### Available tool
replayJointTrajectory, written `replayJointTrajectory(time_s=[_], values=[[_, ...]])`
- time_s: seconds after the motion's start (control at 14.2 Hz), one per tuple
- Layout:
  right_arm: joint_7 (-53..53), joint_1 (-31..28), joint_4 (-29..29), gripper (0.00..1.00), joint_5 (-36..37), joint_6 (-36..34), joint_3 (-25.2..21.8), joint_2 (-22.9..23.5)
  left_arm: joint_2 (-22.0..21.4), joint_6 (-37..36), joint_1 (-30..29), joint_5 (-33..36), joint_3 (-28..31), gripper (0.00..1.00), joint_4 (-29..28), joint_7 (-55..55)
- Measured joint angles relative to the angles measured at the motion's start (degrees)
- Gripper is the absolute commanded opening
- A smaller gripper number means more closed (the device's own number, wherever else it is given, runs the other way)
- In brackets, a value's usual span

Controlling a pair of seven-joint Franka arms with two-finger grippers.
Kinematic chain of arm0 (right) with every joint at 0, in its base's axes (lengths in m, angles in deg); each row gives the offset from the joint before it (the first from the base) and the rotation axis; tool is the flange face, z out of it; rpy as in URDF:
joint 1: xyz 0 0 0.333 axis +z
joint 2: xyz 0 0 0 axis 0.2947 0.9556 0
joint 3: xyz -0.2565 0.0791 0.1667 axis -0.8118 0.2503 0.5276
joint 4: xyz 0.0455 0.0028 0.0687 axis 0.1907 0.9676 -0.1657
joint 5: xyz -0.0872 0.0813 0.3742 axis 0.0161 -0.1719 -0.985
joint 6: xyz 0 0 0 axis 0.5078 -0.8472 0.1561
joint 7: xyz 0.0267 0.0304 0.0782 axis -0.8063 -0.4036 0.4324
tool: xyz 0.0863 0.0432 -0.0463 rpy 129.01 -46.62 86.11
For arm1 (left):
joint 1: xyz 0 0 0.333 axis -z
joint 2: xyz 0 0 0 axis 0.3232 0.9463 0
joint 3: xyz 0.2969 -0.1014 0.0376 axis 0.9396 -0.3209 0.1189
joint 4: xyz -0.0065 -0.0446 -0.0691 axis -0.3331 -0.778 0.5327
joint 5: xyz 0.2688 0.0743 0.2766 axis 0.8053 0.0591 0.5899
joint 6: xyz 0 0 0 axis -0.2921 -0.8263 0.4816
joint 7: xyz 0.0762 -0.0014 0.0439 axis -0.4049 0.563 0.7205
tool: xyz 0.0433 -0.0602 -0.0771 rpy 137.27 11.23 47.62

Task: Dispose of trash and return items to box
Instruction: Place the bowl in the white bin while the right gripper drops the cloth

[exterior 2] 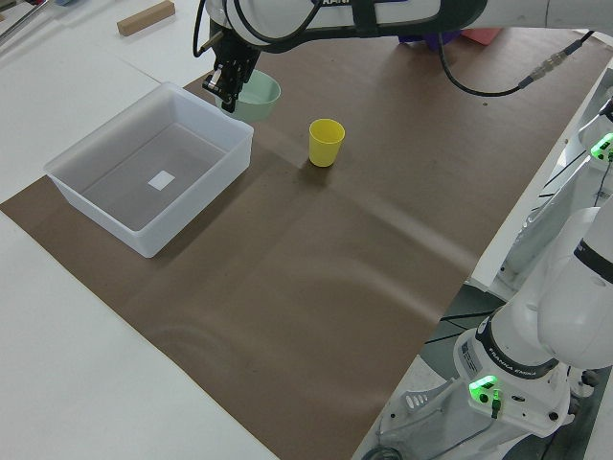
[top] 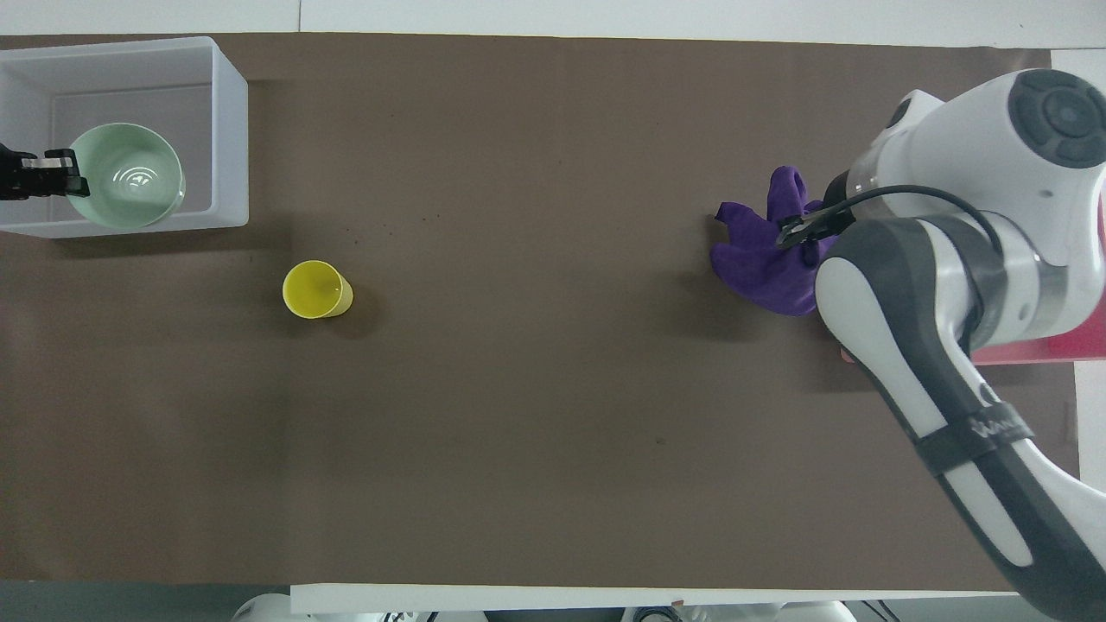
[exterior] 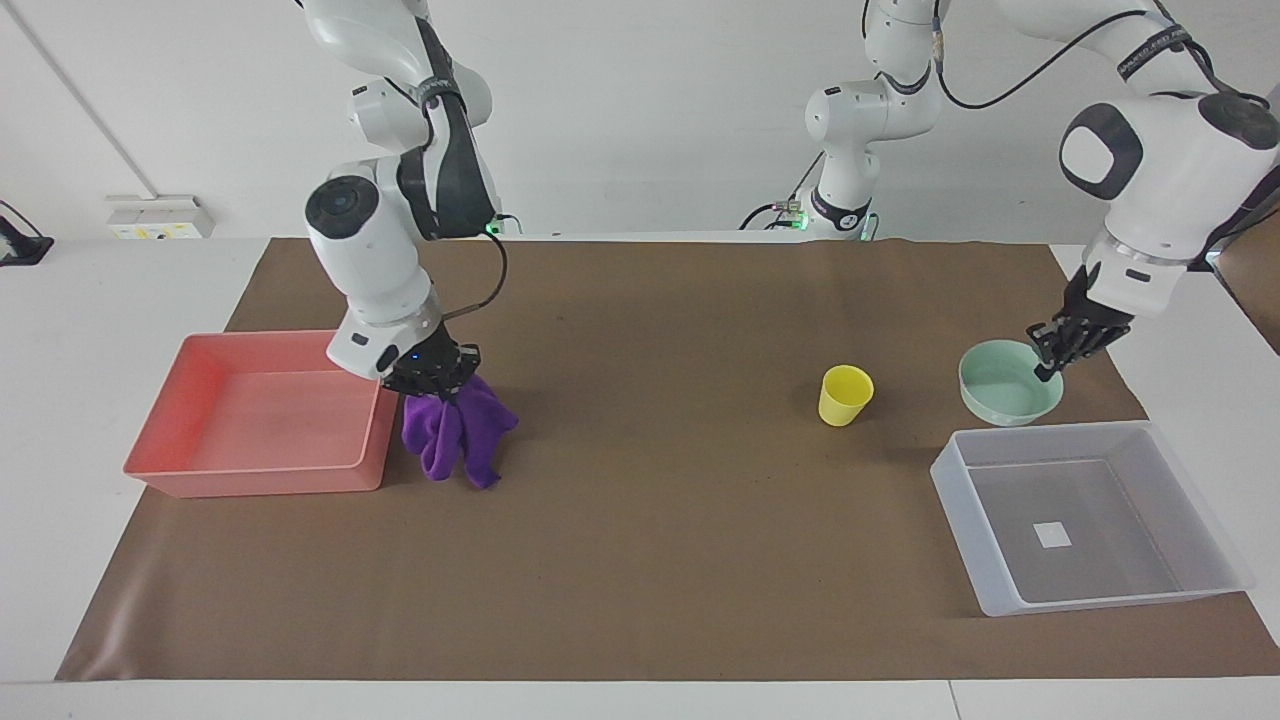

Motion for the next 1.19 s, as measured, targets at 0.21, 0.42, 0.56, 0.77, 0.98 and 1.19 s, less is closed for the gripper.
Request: replayJointTrajectory(time_s=[0.21,0.42,0.56,0.77,0.98,1.19], values=[[0.18,-4.85,-1.85,0.0,3.21,-6.06,-0.16,-5.11,11.49,7.43,-0.62,-0.86,1.15,0.0,5.54,0.04],[5.11,-10.3,-2.09,0.0,6.4,-9.21,-0.3,-7.69,18.03,12.18,-0.77,-2.36,1.28,0.41,7.9,0.69],[9.27,-15.16,-1.45,0.01,6.55,-9.37,-0.44,-7.78,18.66,12.25,-0.78,-2.38,1.58,0.84,8.24,0.96],[10.94,-19.92,3.14,0.02,6.56,-7.39,-0.59,-8.12,16.73,10.3,-0.72,-2.5,1.69,0.99,10.02,1.89],[10.97,-20.18,8.24,0.13,6.55,-1.88,-0.34,-7.62,10.2,1.28,0.37,-2.51,1.24,1.0,11.31,2.33],[10.97,-19.87,11.19,0.37,6.55,2.58,-0.05,-5.59,3.19,-12.48,4.0,-2.51,0.42,1.0,9.82,4.79]])
